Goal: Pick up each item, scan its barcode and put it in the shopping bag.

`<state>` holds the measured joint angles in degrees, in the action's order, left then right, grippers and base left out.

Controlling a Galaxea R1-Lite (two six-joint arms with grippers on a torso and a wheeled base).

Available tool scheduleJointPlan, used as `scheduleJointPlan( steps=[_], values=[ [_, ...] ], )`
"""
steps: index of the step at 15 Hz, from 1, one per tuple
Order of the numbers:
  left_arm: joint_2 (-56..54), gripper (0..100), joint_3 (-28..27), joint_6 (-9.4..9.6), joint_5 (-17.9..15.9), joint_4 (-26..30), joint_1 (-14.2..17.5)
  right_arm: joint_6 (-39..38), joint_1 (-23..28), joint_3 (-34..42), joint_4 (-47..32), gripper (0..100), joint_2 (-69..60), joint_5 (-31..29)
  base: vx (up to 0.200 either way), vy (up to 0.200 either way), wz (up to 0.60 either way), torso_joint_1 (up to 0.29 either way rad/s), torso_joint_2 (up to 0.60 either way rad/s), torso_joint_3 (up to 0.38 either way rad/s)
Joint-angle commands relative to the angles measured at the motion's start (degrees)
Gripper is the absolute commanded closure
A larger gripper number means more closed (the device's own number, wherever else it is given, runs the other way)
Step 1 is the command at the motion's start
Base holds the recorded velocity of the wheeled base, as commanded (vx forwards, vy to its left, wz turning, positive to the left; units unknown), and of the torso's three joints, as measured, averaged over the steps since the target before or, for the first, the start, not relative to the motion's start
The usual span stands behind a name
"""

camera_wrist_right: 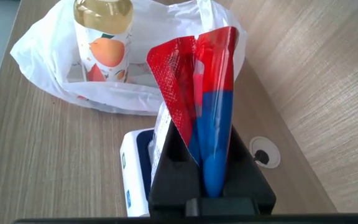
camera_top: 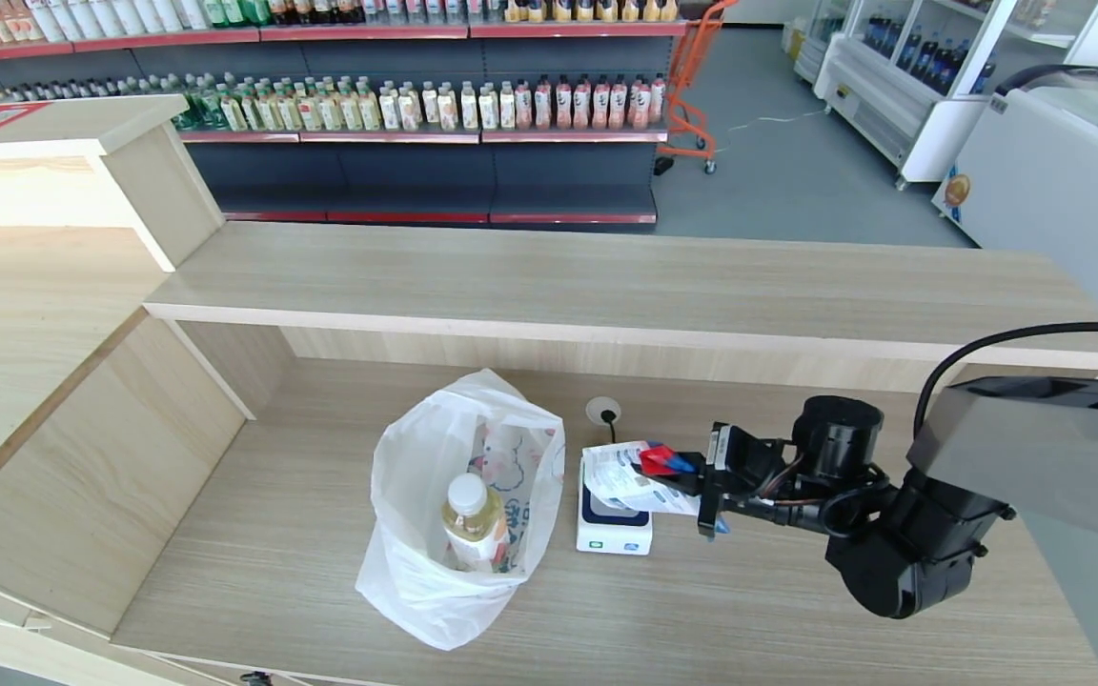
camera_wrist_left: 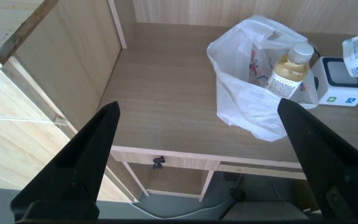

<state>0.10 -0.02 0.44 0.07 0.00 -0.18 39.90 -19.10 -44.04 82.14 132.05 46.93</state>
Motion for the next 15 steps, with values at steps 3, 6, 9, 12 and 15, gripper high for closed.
scheduleJointPlan(
  steps=[3, 6, 9, 12, 15],
  values=[
    [0.0, 0, 0.0, 0.00, 0.0, 0.0, 0.0, 0.1, -0.7, -4.2, 0.1, 100, 3.9, 0.1, 0.000, 0.000, 0.00, 0.000, 0.00, 0.000],
    [0.0, 0, -0.1, 0.00, 0.0, 0.0, 0.0, 0.4, -0.7, -6.9, 0.3, 100, 5.9, 0.3, 0.000, 0.000, 0.00, 0.000, 0.00, 0.000],
    [0.0, 0, -0.1, 0.00, 0.0, 0.0, 0.0, 0.1, -0.7, -6.6, 0.7, 100, 5.9, 0.2, 0.000, 0.000, 0.00, 0.000, 0.00, 0.000],
    [0.0, 0, -0.1, 0.00, 0.0, 0.0, 0.0, -0.8, -0.7, -6.8, 0.7, 100, 5.3, 0.2, 0.000, 0.000, 0.00, 0.000, 0.00, 0.000],
    [0.0, 0, 0.0, 0.00, 0.0, 0.0, 0.0, -22.4, 0.6, 2.1, 0.3, 100, -8.2, -3.8, 0.000, 0.000, 0.00, 0.000, 0.00, 0.000]
  ],
)
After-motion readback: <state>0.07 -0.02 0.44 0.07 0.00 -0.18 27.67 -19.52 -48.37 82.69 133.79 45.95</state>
